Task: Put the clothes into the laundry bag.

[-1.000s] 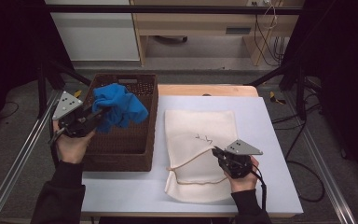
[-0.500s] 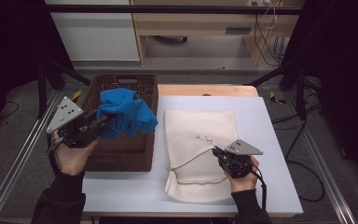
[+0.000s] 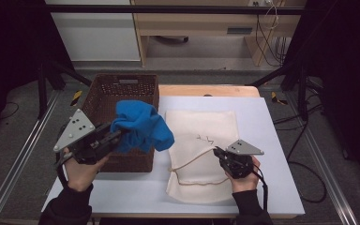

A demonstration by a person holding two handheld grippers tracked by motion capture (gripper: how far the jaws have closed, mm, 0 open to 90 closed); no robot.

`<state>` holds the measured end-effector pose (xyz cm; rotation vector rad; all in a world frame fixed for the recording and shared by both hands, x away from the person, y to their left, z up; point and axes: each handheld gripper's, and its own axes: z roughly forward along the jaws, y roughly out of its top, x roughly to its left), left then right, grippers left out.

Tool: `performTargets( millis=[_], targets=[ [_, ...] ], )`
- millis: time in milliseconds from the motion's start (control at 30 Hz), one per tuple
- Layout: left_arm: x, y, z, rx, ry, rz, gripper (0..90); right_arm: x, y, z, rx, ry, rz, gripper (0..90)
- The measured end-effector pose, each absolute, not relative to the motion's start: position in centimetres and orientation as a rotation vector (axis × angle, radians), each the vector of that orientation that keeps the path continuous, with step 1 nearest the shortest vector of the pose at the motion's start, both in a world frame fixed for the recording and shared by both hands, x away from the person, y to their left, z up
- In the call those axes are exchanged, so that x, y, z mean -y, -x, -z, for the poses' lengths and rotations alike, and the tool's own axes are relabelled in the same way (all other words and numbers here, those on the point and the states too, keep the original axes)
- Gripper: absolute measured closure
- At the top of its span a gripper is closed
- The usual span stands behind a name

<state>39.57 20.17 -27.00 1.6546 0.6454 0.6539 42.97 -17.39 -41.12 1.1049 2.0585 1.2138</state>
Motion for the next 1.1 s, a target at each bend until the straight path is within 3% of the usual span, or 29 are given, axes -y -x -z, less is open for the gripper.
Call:
performTargets(
  millis=[733, 1100],
  targets=[
    [-14.1, -36.6, 30.0, -0.519, -1.757, -0.451, 75.4, 17.4, -43.1, 41.2, -2.057, -1.108, -1.215, 88.3],
    [-11.2, -35.6, 33.7, -0.488, -1.880, -0.352, 75.4, 17.3, -43.3, 41.5, -2.060, -1.118, -1.209, 88.3]
  ],
)
